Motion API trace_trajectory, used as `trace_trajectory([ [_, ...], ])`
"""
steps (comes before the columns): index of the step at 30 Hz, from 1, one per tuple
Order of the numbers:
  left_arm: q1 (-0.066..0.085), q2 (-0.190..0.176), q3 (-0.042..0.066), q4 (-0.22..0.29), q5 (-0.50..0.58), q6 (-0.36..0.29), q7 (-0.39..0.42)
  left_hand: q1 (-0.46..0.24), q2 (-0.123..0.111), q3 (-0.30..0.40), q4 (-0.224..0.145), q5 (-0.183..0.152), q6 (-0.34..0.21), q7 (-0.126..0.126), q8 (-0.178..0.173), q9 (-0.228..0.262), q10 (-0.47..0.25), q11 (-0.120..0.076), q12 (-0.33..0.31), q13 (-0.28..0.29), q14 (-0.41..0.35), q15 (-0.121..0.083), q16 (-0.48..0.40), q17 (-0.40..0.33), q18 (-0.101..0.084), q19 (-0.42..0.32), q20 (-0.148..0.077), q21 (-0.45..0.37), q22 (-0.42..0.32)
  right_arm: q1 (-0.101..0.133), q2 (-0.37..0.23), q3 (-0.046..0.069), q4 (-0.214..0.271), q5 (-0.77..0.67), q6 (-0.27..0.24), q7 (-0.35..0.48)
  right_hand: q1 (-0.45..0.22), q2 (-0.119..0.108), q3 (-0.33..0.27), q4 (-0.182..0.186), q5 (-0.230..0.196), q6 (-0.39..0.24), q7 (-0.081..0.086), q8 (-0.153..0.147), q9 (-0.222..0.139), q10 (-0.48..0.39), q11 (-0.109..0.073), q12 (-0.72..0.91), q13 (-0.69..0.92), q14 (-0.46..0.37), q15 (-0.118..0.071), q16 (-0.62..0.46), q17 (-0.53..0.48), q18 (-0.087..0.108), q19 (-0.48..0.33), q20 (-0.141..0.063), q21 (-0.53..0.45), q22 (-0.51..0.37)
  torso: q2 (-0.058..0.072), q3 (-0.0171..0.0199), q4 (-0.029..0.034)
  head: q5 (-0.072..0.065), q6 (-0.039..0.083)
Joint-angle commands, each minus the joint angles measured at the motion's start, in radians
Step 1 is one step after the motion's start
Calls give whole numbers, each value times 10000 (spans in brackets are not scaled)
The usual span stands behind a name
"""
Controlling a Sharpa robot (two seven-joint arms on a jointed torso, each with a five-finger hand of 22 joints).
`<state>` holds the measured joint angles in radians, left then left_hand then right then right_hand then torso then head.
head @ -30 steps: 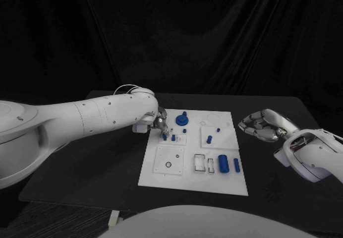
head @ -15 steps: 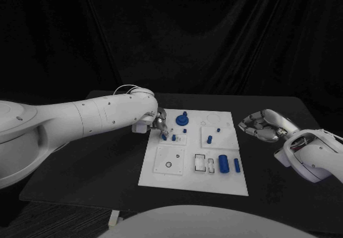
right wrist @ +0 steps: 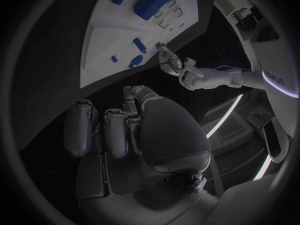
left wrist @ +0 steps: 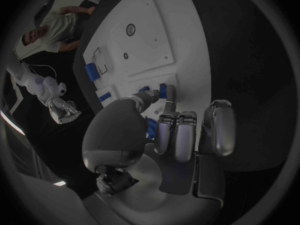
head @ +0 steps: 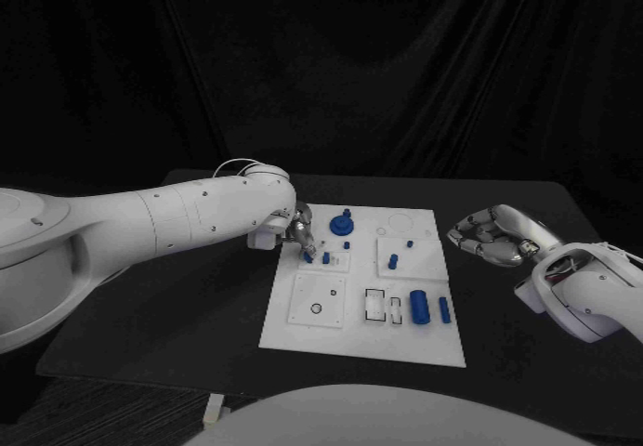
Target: Assemble the parts on the task board
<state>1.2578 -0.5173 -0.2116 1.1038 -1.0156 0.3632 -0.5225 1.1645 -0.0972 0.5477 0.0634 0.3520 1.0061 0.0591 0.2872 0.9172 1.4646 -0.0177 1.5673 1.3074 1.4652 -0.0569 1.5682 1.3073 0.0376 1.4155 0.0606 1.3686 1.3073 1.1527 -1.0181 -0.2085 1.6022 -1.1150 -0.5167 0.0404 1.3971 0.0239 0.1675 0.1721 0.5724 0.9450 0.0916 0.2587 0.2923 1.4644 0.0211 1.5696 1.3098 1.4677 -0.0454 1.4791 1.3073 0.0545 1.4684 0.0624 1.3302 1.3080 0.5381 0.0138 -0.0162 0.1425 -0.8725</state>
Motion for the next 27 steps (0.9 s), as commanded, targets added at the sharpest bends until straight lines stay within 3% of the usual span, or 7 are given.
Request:
trace_trajectory([
  [1, -36, 40, -3, -23, 30, 118, 5, -24, 83, -2, -63, 32, 8, -81, -58, 3, 1017, 60, -2, 2595, 1055, 52, 26, 2635, 178, -71, 7, -56, 1897, -21, -16, 5, 25, -18, -19, -116, -82, 53, 60, 3, 30, 9, 47, -15, 16, 1064, -44, 12, 2610, 786, -70, -40, 1597, 26, 131, -64, -65, 1848, 7, 3, -3, -12, -1],
  [3, -42, 58, -3, -38, 30, 98, 23, -73, 99, -33, -61, -94, 7, -78, -90, -4, 1017, 66, -3, 2594, 1055, 55, 26, 2635, 179, -74, 10, -65, 1895, -21, -18, 5, 28, -18, -18, -114, -82, 53, 60, 3, 30, 9, 47, -15, 16, 1064, -44, 12, 2610, 786, -70, -40, 1597, 26, 131, -64, -65, 1848, 7, 1, -6, -8, -1],
  [6, -48, 76, -3, -54, 30, 91, 30, -282, 187, -232, 27, -727, 17, -73, -238, -67, 998, 78, -18, 2578, 1055, 65, 26, 2635, 184, -90, 26, -103, 1886, -21, -20, 5, 30, -18, -19, -110, -82, 53, 60, 3, 30, 9, 47, -15, 16, 1064, -44, 12, 2610, 786, -70, -40, 1597, 26, 131, -64, -65, 1848, 3, -2, -5, -6, -1],
  [14, -63, 67, -4, -68, 30, 135, -14, -546, 375, -904, 287, -1627, 44, 30, -745, -540, 957, 170, -48, 2546, 1055, 145, 26, 2635, 205, -157, 91, -221, 1857, -22, -19, 5, 33, -18, -22, -101, -82, 53, 60, 3, 30, 9, 47, -15, 16, 1064, -44, 12, 2610, 786, -70, -40, 1597, 26, 131, -64, -65, 1848, 1, 1, -1, -4, -1],
  [18, -68, 54, -4, -66, 30, 159, -63, -622, 383, -1104, 377, -1765, 8, 71, -856, -633, 946, 202, -56, 2537, 1055, 168, 26, 2635, 214, -182, 109, -261, 1845, -22, -22, 5, 32, -18, -21, -102, -82, 53, 60, 3, 30, 9, 47, -15, 16, 1064, -44, 12, 2610, 786, -70, -40, 1597, 26, 131, -64, -65, 1848, -4, 0, 1, -1, -1],
  [20, -69, 49, -4, -63, 30, 173, -83, -734, 426, -1402, 540, -2000, -32, 123, -972, -728, 948, 248, -54, 2539, 1055, 213, 26, 2635, 219, -202, 148, -297, 1837, -22, -21, 5, 32, -18, -22, -101, -82, 53, 60, 3, 30, 9, 47, -15, 16, 1064, -44, 12, 2610, 786, -70, -40, 1597, 26, 131, -64, -65, 1848, 0, 1, 3, 0, -1],
  [27, -73, 48, -4, -50, 30, 243, -144, -1110, 482, -2212, 1004, -2356, -296, 277, -1107, -780, 940, 379, -58, 2534, 1055, 321, 26, 2635, 229, -233, 243, -357, 1822, -22, -11, 5, 26, -18, -16, -99, -82, 53, 60, 3, 30, 9, 47, -15, 16, 1064, -44, 12, 2610, 786, -70, -40, 1597, 26, 131, -64, -65, 1848, 4, -2, 1, 14, -1],
])
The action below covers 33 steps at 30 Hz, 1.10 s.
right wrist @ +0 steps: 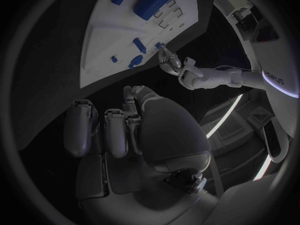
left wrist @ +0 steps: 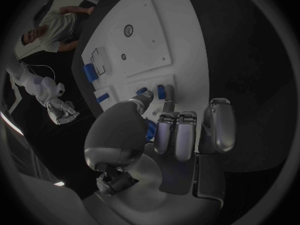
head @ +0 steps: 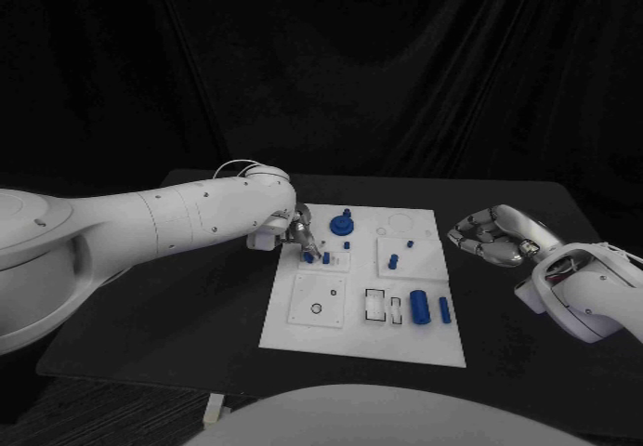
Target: Assemble the parts on the task board
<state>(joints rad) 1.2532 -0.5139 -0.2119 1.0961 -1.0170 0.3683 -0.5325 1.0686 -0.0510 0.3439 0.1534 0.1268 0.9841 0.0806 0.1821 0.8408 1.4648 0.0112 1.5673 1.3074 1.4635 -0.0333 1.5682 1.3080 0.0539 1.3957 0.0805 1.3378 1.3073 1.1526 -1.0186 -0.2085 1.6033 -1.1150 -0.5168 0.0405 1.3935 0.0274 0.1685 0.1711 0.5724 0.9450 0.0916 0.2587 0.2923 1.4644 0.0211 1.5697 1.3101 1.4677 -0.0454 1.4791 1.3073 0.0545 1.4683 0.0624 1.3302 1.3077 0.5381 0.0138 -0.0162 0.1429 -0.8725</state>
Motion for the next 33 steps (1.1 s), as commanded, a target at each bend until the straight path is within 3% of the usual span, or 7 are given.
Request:
trace_trajectory([
  [1, -27, 14, -1, 28, 44, 205, -49, -232, 40, -317, 203, -182, -115, 83, -62, -12, 935, 111, -59, 2532, 1073, 104, 26, 2628, 68, -39, 63, -58, 1820, -22, -5, 5, 14, -18, -14, -100, -46, 17, 49, 14, 30, 9, 47, -15, 17, 1064, -44, 11, 2607, 786, -70, -40, 1597, 25, 132, -64, -65, 1851, 2, 0, 0, 3, -1],
  [12, -29, 0, -1, 23, 44, 265, -66, -723, 232, -1144, 913, -396, -31, 59, 153, 151, 940, 117, -54, 2537, 1073, 126, 26, 2628, 78, -40, 110, -83, 1817, -23, 0, 5, 2, -18, -7, -102, -46, 17, 49, 14, 30, 9, 47, -15, 17, 1064, -44, 11, 2607, 786, -70, -40, 1597, 25, 132, -64, -65, 1851, -6, 0, -7, -1, -1],
  [16, -30, 0, -1, 20, 44, 287, -78, -656, 343, -1454, 1097, -380, 37, -44, 648, 661, 938, 36, -55, 2536, 1073, 73, 26, 2628, 86, -39, 55, -91, 1816, -24, 10, 5, -4, -18, 0, -101, -46, 17, 49, 14, 30, 9, 47, -15, 17, 1064, -44, 11, 2607, 786, -70, -40, 1597, 25, 132, -64, -65, 1851, -1, 0, 0, 3, -1],
  [20, -30, 2, -1, 21, 44, 314, -93, -477, 489, -1816, 1255, -339, -99, -164, 1484, 1695, 940, -63, -54, 2537, 1073, -21, 26, 2628, 79, -24, -21, -82, 1822, -24, 17, 5, -10, -18, 6, -102, -46, 17, 49, 14, 30, 9, 47, -15, 17, 1064, -44, 11, 2607, 786, -70, -40, 1597, 25, 132, -64, -65, 1851, 2, 2, 1, 10, -1],
  [25, -30, 1, -1, 19, 44, 331, -102, -401, 549, -1944, 1280, -291, -202, -194, 1782, 2098, 940, -90, -55, 2536, 1073, -45, 26, 2628, 77, -21, -46, -82, 1823, -25, 19, 5, -12, -18, 13, -107, -46, 17, 49, 14, 30, 9, 47, -15, 17, 1064, -44, 11, 2607, 786, -70, -40, 1597, 25, 132, -64, -65, 1851, -2, 2, 3, 7, -1],
  [29, -30, -4, -1, 21, 44, 334, -87, -329, 621, -1991, 1284, -67, -326, -203, 1911, 2318, 936, -100, -57, 2533, 1073, -56, 26, 2628, 77, -25, -57, -90, 1821, -26, 18, 5, -13, -18, 13, -108, -46, 17, 49, 14, 30, 9, 47, -15, 17, 1064, -44, 11, 2607, 786, -70, -40, 1597, 25, 132, -64, -65, 1851, -3, 0, 0, 7, -1],
  [33, -31, -2, -1, 18, 44, 315, -28, -70, 701, -1974, 1232, 669, -515, -211, 2021, 2573, 933, -111, -59, 2532, 1073, -66, 26, 2628, 80, -35, -72, -104, 1817, -26, 9, 5, -9, -18, 7, -107, -46, 17, 49, 14, 30, 9, 47, -15, 17, 1064, -44, 11, 2607, 786, -70, -40, 1597, 25, 132, -64, -65, 1851, -8, 2, -6, -3, -1],
])
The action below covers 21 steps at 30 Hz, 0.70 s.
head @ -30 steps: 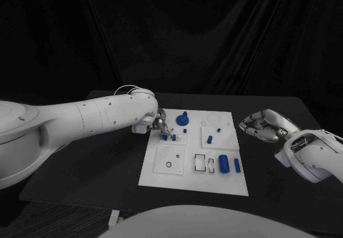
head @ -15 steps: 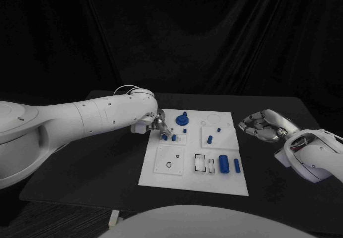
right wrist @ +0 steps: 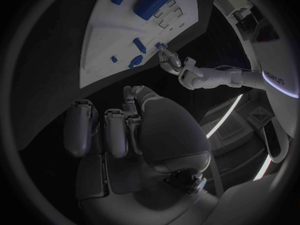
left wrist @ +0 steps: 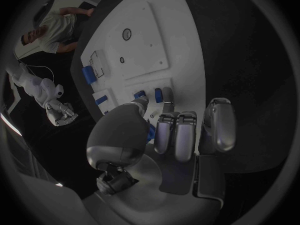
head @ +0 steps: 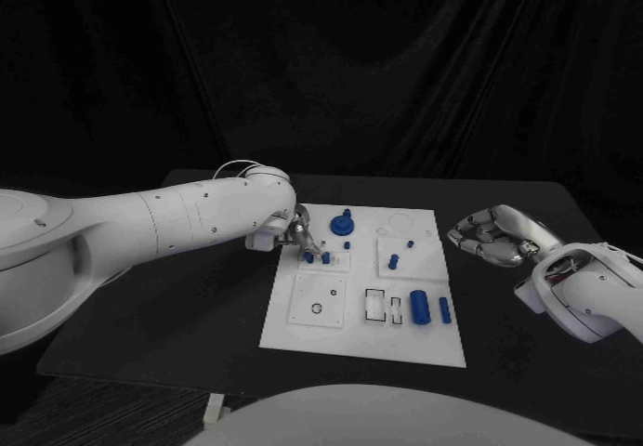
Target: Assemble the parts on the task board
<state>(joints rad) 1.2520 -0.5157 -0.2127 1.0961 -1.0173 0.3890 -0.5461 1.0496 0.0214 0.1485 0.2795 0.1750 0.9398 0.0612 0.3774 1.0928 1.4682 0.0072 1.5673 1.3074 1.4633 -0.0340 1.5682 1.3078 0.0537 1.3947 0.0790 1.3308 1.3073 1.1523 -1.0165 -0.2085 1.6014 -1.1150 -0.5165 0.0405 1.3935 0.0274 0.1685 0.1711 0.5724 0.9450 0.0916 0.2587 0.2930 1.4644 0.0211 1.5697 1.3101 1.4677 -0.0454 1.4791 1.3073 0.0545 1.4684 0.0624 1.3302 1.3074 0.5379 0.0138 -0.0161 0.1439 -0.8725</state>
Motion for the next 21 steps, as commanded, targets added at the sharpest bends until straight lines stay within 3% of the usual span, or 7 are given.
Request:
trace_trajectory([
  [1, -19, 17, 7, 18, 47, 87, 136, 141, -15, -15, -29, 247, -81, -18, 73, 67, 902, -71, -57, 2535, 1075, -59, 26, 2630, 82, -27, -58, -36, 1816, -23, -14, 5, 11, -18, 3, -108, -46, 17, 50, 14, 30, 9, 47, -15, 9, 1064, -44, 11, 2607, 786, -70, -40, 1597, 26, 131, -64, -65, 1854, -5, 0, -6, -11, -1],
  [4, -19, 21, 7, 18, 47, -10, 249, 280, 17, 34, -45, 610, -111, -35, 106, 146, 916, -83, -46, 2546, 1075, -68, 26, 2630, 80, -21, -65, -27, 1820, -23, -18, 5, 13, -18, -1, -108, -46, 17, 50, 14, 30, 9, 47, -15, 9, 1064, -44, 11, 2607, 786, -70, -40, 1597, 26, 131, -64, -65, 1854, -3, 2, -6, -14, -1],
  [8, -19, 27, 7, 30, 47, -111, 374, 352, 49, 73, -48, 764, -68, -59, 156, 196, 935, -98, -32, 2561, 1075, -77, 26, 2630, 72, 5, -71, 8, 1831, -23, -15, 5, 10, -18, 1, -111, -46, 17, 50, 14, 30, 9, 47, -15, 9, 1064, -44, 11, 2607, 786, -70, -40, 1597, 26, 131, -64, -65, 1854, 6, 1, -3, -8, -1],
  [21, -19, 8, 7, 74, 47, -194, 486, 406, 50, 94, -36, 848, 114, -114, 260, 254, 958, -136, -16, 2579, 1075, -103, 26, 2630, 63, 41, -88, 55, 1846, -24, -12, 5, 0, -18, -5, -122, -62, 14, 77, -14, 28, -1, 50, -13, 12, 1064, -42, 11, 2607, 783, -70, -55, 1580, 29, 128, -64, -88, 1848, 3, 1, -1, -11, -1],
])
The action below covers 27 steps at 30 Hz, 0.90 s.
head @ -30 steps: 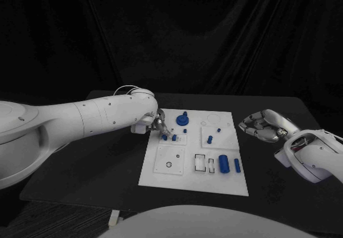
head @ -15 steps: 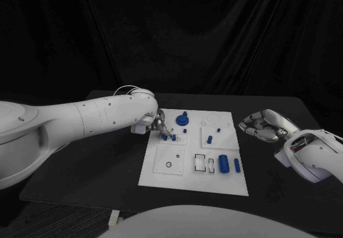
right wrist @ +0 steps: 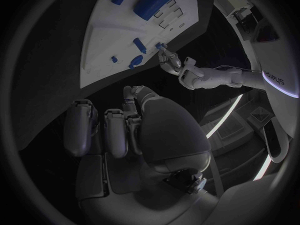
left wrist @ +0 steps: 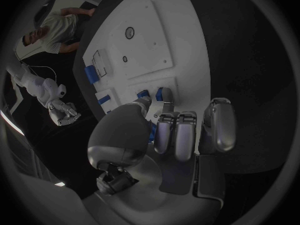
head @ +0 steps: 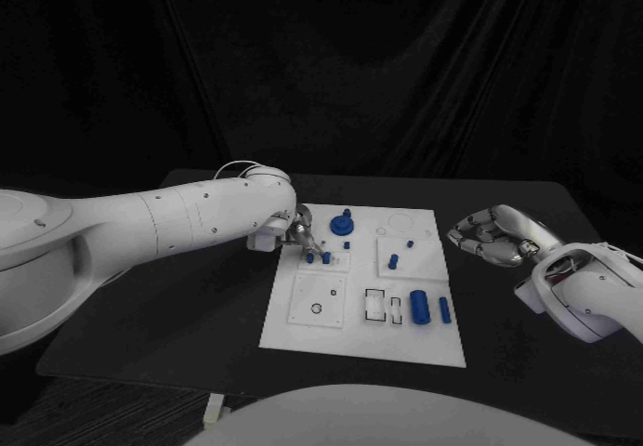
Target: Assemble the parts on the task board
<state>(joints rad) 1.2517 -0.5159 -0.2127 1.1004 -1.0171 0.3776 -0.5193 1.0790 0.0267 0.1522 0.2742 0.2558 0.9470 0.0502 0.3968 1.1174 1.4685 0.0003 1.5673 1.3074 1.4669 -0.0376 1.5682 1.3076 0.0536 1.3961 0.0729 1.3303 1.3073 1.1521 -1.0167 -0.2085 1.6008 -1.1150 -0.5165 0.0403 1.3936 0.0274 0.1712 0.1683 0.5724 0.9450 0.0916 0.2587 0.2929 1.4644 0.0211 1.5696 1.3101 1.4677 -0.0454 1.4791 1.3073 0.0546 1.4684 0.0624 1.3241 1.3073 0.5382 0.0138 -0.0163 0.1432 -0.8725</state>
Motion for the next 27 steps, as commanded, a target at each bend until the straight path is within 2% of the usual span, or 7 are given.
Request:
trace_trajectory([
  [1, -16, 10, 8, 29, 45, -67, 201, 105, -9, 52, 28, 33, 61, -8, 70, 8, 958, -72, -13, 2581, 1039, -71, 26, 2632, 63, 34, -31, 68, 1849, -23, -11, 5, 8, -18, -8, -119, -62, 15, 49, 14, 28, -1, 50, -13, 14, 1064, -42, 11, 2607, 783, -70, -55, 1580, 29, 128, -64, -28, 1849, 1, -1, -1, -8, -1],
  [15, -14, -109, 8, 154, 45, -216, -39, 118, -60, 23, 50, -53, 224, -61, 130, 35, 972, -112, -3, 2592, 1039, -104, 26, 2632, 58, 60, -60, 100, 1858, -25, -17, 5, 14, -18, -11, -109, -68, 14, 59, 4, 28, -4, 50, -12, 15, 1064, -41, 11, 2607, 784, -69, -52, 1583, 32, 124, -64, -44, 1845, -2, 0, -1, -37, -1],
  [19, 12, -349, 9, 374, 45, -406, -204, 282, -141, 37, -2, 94, 322, -148, 464, 423, 981, -188, 4, 2599, 1039, -174, 26, 2632, 54, 83, -122, 127, 1864, -25, -30, 5, 11, -18, -9, -114, -68, 14, 59, 4, 28, -4, 50, -12, 15, 1064, -41, 11, 2607, 784, -69, -52, 1583, 32, 124, -64, -44, 1845, -2, 0, 0, -41, -1],
  [22, 102, -657, 10, 692, 45, -970, -13, 438, -227, 77, 48, 251, 89, -196, 1012, 1167, 1018, -243, 31, 2629, 1039, -229, 26, 2632, 37, 134, -185, 192, 1882, -24, -62, 5, 27, -18, -51, -79, -70, 14, 62, 1, 28, -4, 50, -11, 16, 1064, -41, 11, 2607, 783, -69, -55, 1580, 33, 123, -64, -48, 1844, -1, 0, 1, -62, -1],
  [24, 197, -840, 11, 917, 45, -1592, 340, 54, -192, -74, 167, -63, -14, -156, 1141, 1379, 1023, -224, 35, 2634, 1039, -229, 26, 2632, 12, 213, -196, 292, 1913, -24, -100, 6, 70, -18, -116, -26, -69, 15, 64, 0, 29, -3, 50, -10, 16, 1064, -42, 11, 2607, 783, -69, -57, 1578, 32, 123, -64, -48, 1844, 1, 1, 0, -67, -1],
  [25, 252, -940, 11, 1050, 45, -2009, 625, -721, -108, -413, 183, -634, -103, -119, 1188, 1497, 1023, -198, 35, 2634, 1039, -212, 26, 2632, -26, 332, -189, 446, 1963, -23, -128, 6, 104, -18, -161, 6, -69, 16, 65, -1, 29, -2, 49, -10, 16, 1064, -42, 11, 2607, 784, -69, -52, 1583, 31, 125, -64, -43, 1846, -2, 1, 0, -71, -1],
  [27, 372, -1158, 11, 1345, 45, -3022, 1434, -1743, -84, -984, 190, -972, -373, -46, 1144, 1601, 1023, -152, 35, 2634, 1039, -178, 26, 2632, -49, 411, -172, 549, 1993, -21, -191, 6, 186, -18, -286, 82, -69, 16, 65, -1, 29, -2, 49, -10, 16, 1064, -42, 11, 2607, 784, -69, -52, 1583, 31, 125, -64, -43, 1846, -3, 2, -1, -91, -1],
])
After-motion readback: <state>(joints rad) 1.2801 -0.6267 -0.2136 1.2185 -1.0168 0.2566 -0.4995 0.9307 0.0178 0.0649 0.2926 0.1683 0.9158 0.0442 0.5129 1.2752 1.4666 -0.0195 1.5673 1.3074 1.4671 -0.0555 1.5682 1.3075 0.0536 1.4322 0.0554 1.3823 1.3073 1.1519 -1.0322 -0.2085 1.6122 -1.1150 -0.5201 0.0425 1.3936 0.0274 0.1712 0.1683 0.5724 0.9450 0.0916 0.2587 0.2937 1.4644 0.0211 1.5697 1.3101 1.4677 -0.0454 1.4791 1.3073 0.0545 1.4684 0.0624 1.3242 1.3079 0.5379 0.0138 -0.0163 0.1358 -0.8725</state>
